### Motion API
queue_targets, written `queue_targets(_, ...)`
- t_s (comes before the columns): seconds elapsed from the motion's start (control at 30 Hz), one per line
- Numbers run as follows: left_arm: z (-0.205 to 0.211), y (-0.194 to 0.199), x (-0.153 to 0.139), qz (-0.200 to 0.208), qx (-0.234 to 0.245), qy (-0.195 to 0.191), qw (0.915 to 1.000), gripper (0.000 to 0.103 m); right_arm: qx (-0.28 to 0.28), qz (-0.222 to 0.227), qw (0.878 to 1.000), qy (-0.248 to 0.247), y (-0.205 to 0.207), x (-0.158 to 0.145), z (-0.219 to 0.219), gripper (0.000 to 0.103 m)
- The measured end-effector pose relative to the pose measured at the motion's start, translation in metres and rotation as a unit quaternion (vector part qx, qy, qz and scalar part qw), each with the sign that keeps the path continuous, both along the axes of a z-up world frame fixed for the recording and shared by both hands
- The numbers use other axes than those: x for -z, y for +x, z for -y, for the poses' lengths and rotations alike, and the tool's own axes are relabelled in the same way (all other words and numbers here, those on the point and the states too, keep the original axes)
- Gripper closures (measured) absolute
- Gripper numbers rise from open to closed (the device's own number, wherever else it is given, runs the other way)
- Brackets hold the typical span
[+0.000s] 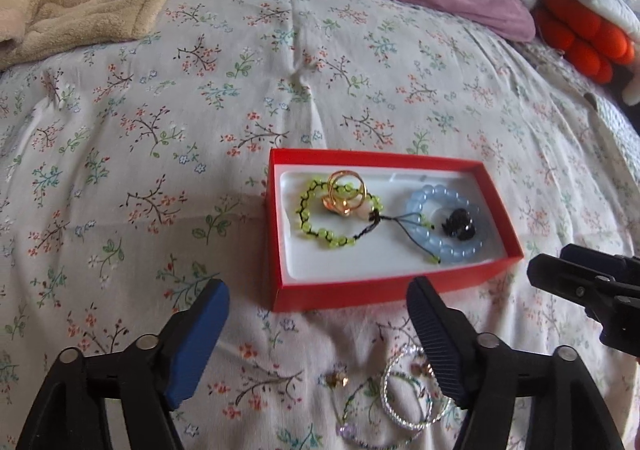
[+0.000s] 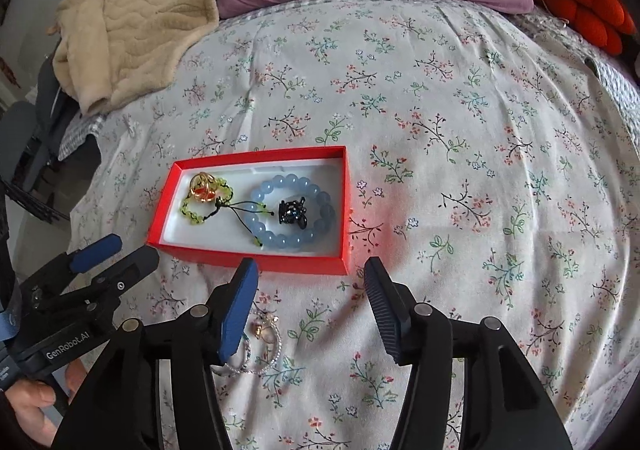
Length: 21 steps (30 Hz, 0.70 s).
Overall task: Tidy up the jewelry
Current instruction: 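Open both tools to release the bracelet and charm, then withdraw, then move both tools toward the remaining silver and green-and-clear beaded bracelets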
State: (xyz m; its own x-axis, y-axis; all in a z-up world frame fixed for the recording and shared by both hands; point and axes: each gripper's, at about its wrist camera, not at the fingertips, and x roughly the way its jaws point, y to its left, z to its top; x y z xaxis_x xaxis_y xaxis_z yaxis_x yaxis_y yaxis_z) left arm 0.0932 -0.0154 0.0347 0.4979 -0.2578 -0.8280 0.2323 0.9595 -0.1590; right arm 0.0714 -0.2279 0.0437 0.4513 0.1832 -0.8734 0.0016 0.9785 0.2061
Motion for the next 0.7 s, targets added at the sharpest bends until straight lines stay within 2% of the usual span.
queue_targets(0.37, -0.008, -0.028, 0.0, -0.007, -0.011, 0.022, 0.9997, 0.012, -0.005, -0.013, 0.999, -0.043, -0.034, 0.006, 0.002, 0.034)
queue_targets(0.7, -0.006, -0.052, 0.022, -0.018, 0.025, 0.063, 0.9975, 0.011, -0.002, -0.033, 0.998, -0.059, -0.056, 0.02, 0.019, 0.034)
